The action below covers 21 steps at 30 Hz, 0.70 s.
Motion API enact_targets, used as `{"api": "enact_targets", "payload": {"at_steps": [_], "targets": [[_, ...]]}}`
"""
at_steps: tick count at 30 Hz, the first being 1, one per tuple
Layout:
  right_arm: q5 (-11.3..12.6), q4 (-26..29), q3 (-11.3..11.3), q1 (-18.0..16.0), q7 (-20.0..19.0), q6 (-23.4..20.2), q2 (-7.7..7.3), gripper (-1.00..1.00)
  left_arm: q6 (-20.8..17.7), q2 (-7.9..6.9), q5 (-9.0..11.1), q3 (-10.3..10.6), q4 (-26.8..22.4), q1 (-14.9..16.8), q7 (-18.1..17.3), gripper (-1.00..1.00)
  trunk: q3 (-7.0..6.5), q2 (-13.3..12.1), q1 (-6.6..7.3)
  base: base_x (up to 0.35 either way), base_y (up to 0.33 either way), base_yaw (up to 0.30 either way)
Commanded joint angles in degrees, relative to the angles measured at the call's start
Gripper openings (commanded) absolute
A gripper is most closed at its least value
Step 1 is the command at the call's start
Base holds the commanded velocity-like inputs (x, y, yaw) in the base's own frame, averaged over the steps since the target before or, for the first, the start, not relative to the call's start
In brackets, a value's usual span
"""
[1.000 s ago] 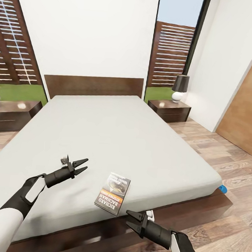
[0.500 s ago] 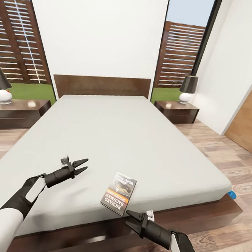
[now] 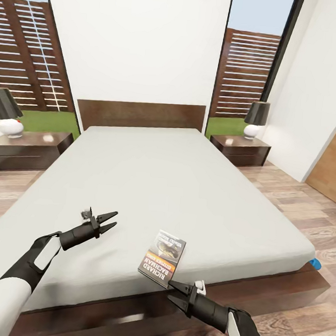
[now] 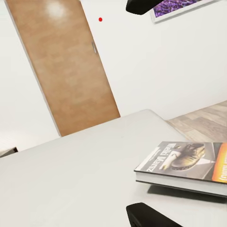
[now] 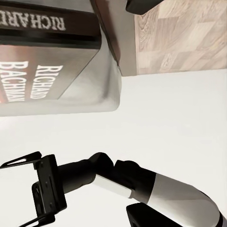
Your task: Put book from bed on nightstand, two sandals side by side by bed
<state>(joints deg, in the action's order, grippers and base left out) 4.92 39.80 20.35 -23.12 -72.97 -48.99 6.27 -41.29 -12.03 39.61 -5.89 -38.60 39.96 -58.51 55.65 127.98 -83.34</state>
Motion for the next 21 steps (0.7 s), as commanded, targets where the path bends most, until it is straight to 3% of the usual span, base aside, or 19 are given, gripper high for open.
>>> {"api": "enact_targets", "payload": {"at_steps": [1, 21], "targets": [[-0.09, 0.02, 0.22, -0.04, -0.15, -0.35, 0.06, 1.00, -0.37, -0.01, 0.26, 0.00, 0.02, 0.03, -0.05, 1.00, 0.05, 0.02, 0.01, 0.000, 0.000, 0.003], [-0.09, 0.02, 0.22, -0.01, -0.23, -0.35, 0.06, 1.00, -0.37, -0.01, 0.26, 0.09, 0.02, 0.03, -0.04, 1.00, 0.05, 0.02, 0.01, 0.000, 0.000, 0.000]]}}
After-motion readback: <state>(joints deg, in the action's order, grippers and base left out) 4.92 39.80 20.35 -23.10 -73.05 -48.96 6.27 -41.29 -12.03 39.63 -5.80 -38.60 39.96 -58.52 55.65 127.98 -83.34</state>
